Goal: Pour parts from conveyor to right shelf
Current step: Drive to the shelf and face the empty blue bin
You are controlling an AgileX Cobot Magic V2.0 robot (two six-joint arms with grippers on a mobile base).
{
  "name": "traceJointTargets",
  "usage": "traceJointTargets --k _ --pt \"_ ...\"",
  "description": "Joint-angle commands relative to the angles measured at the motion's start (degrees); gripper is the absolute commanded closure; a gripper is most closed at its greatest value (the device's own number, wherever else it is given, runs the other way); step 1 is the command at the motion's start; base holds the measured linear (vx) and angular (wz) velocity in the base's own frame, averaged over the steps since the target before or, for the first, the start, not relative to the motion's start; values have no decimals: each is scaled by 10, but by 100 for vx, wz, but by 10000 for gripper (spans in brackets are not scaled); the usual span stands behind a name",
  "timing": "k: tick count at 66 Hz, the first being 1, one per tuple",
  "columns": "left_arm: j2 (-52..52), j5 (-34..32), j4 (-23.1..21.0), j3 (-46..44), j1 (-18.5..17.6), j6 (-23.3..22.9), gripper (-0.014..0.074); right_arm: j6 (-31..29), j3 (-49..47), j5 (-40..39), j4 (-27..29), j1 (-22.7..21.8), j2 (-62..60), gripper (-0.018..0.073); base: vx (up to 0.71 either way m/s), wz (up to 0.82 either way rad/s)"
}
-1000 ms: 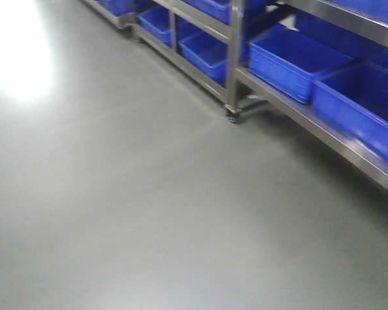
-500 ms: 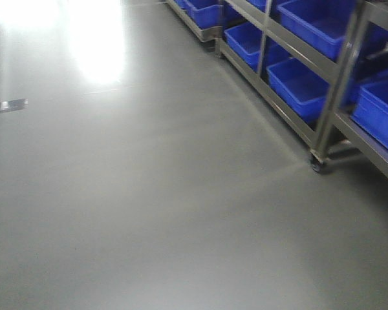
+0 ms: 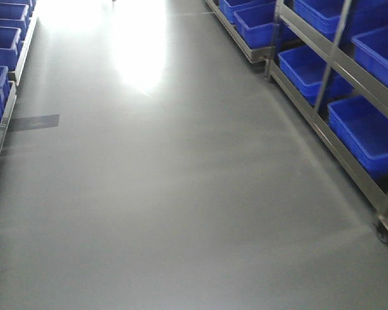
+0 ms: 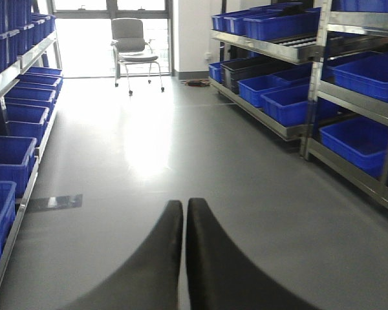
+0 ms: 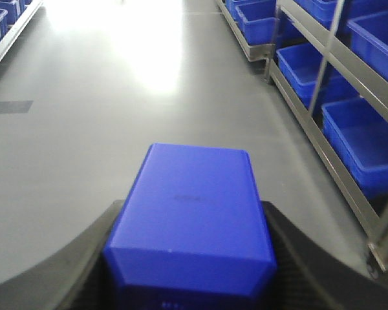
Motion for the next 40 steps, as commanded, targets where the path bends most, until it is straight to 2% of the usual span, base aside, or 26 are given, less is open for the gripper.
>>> traceJointTargets --k 1,40 --pt "10 -45 -5 -11 2 -5 603 -3 -17 -44 -2 -3 10 564 77 23" --pt "10 -45 -5 -11 2 -5 603 -3 -17 -44 -2 -3 10 564 75 14"
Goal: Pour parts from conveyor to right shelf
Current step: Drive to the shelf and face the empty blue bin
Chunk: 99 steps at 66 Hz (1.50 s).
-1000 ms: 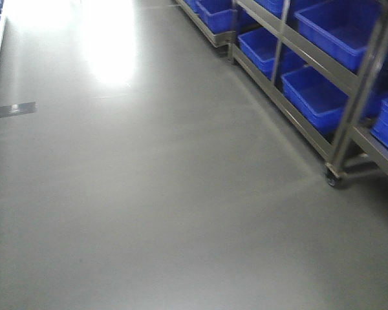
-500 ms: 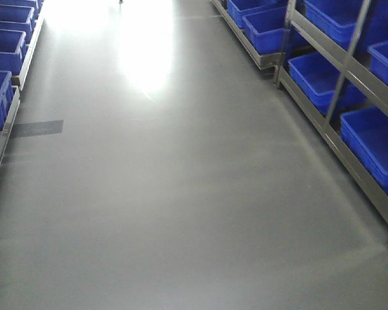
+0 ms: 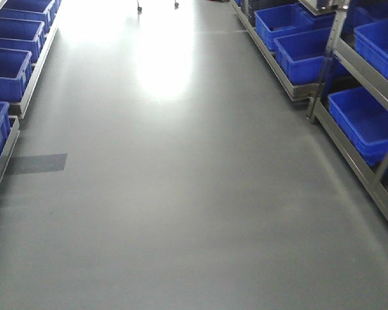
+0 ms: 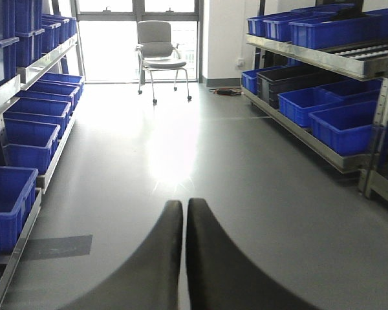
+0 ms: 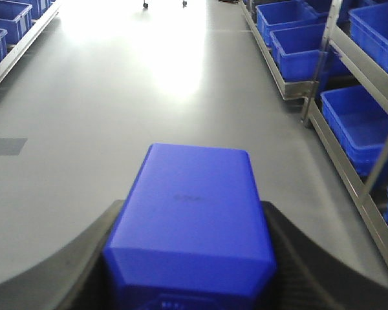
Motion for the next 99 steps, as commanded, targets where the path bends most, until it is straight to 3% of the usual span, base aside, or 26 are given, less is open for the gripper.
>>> traceJointTargets --k 1,68,99 --pt "10 -45 -5 -11 2 -5 603 -3 -17 -44 -2 -3 10 564 71 12" --pt "10 -45 -5 -11 2 -5 603 -3 -17 -44 0 -3 10 564 66 4" --pt "10 -45 -5 -11 2 -5 603 -3 -17 -44 -1 -3 10 564 48 67"
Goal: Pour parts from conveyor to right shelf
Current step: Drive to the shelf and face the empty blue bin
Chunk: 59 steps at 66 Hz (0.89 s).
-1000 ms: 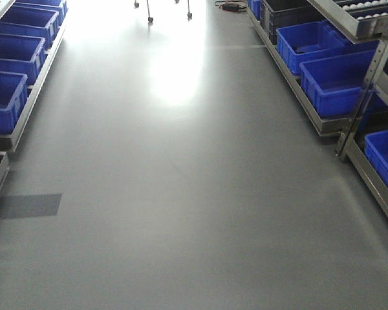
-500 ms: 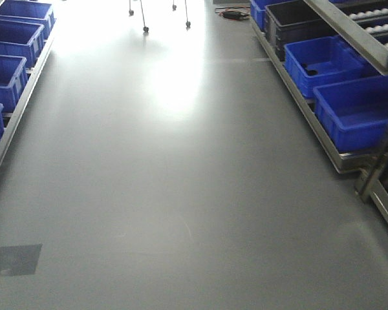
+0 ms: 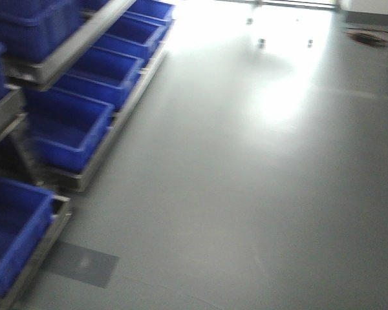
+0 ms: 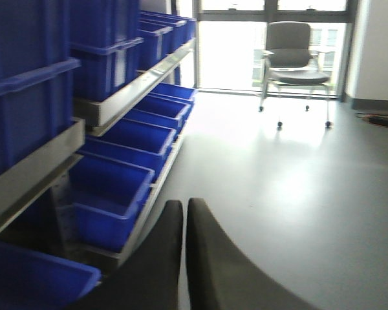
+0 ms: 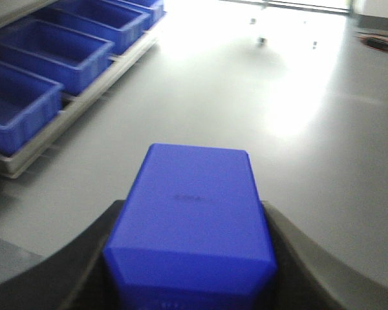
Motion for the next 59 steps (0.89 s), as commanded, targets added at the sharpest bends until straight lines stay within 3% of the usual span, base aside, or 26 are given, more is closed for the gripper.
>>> traceJointTargets --k 1,37,59 --pt "10 -45 -5 -11 2 -5 603 -3 -17 -44 0 -3 10 564 43 102" --pt "10 -45 -5 -11 2 -5 603 -3 -17 -44 -1 -3 10 564 36 103" --pt "10 -45 -5 -11 2 -5 603 -3 -17 -44 -1 -3 10 564 20 79"
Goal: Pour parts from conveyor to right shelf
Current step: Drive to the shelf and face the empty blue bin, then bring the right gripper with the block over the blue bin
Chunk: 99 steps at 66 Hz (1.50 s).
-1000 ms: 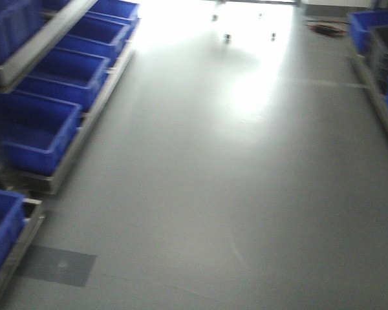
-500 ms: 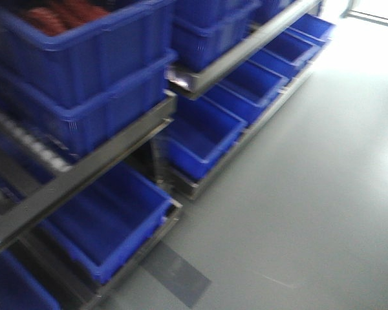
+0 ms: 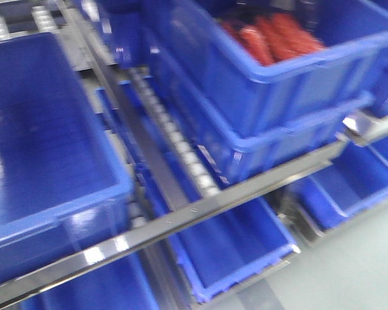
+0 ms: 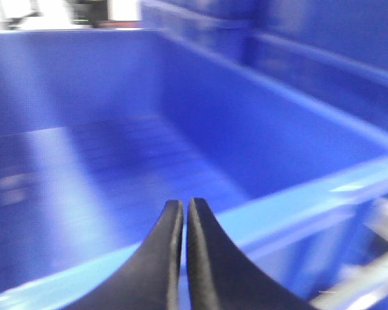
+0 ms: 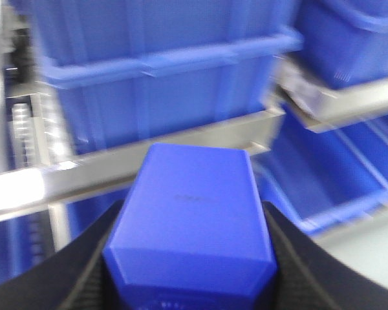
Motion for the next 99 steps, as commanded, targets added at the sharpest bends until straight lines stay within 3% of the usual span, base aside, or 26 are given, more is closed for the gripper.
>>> traceJointTargets --k 1,45,99 --pt "10 -45 -5 -11 2 -5 603 -3 -17 -44 -1 -3 9 564 11 64" --pt "10 -45 -5 -11 2 -5 603 -3 -17 -44 -1 -3 9 564 0 59" --pt "10 -45 -5 -11 2 -5 603 -3 -17 -44 0 -3 9 564 5 3"
